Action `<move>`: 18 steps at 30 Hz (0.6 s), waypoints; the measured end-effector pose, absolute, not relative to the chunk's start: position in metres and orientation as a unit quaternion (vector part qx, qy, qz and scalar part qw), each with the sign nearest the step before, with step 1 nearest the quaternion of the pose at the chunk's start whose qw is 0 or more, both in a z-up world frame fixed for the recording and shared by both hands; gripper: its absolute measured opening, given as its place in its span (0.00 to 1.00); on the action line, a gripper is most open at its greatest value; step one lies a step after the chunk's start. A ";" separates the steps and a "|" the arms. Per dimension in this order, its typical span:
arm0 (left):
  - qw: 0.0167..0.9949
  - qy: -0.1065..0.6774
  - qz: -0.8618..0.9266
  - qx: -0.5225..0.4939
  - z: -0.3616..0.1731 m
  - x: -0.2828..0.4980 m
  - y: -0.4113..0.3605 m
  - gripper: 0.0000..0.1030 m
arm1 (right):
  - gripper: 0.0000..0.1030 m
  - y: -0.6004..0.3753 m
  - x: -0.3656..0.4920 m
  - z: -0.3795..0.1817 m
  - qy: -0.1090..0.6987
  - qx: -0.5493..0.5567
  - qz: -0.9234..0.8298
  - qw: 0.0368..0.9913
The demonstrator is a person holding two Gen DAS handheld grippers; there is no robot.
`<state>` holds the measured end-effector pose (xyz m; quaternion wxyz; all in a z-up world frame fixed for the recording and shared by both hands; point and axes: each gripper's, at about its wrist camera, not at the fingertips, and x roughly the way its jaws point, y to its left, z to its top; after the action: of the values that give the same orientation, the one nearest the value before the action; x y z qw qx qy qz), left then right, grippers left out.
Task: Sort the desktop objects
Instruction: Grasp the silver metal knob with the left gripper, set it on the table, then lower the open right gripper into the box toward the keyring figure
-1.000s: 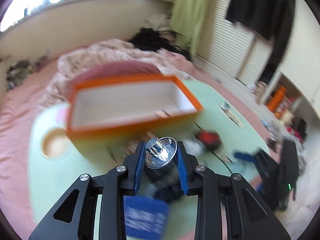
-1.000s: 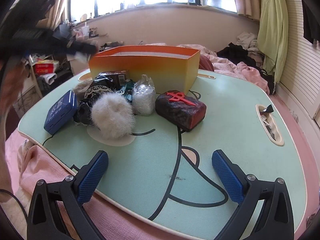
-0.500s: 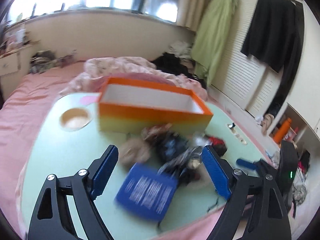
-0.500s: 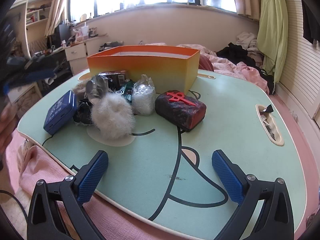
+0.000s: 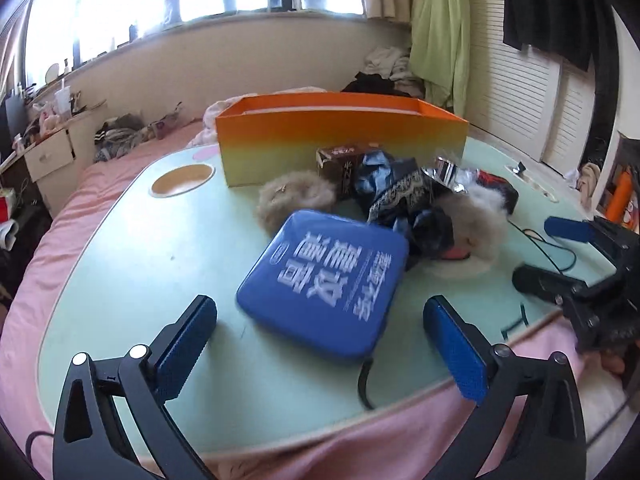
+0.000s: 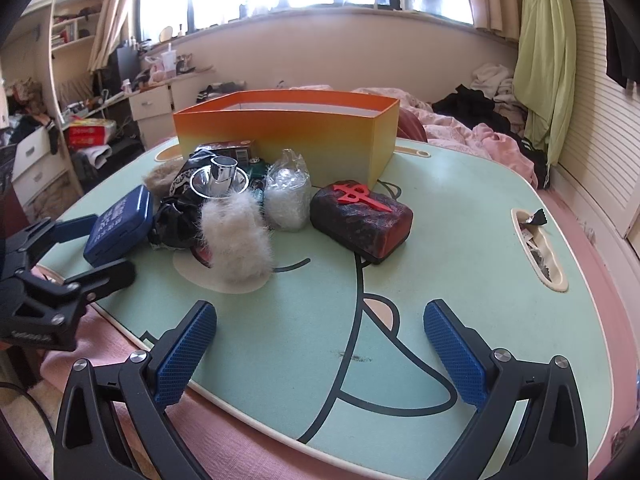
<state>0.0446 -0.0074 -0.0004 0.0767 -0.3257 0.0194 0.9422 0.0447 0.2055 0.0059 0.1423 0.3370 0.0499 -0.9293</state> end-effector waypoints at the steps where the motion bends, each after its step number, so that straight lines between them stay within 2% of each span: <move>1: 0.080 0.020 0.942 -0.325 -0.001 0.042 -0.007 1.00 | 1.00 0.205 0.045 0.006 0.050 0.337 -0.929 0.142; 13: 0.082 0.018 0.948 -0.307 -0.001 0.055 -0.016 1.00 | 1.00 0.208 0.046 0.009 0.051 0.340 -0.929 0.139; 18: 0.084 0.018 0.948 -0.305 -0.001 0.055 -0.017 1.00 | 1.00 0.210 0.046 0.042 0.038 0.296 -0.944 0.145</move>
<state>0.0549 -0.0171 -0.0007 0.0842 -0.3049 0.0182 0.9485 0.0457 0.2101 0.0416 0.1446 0.2957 0.0377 -0.9435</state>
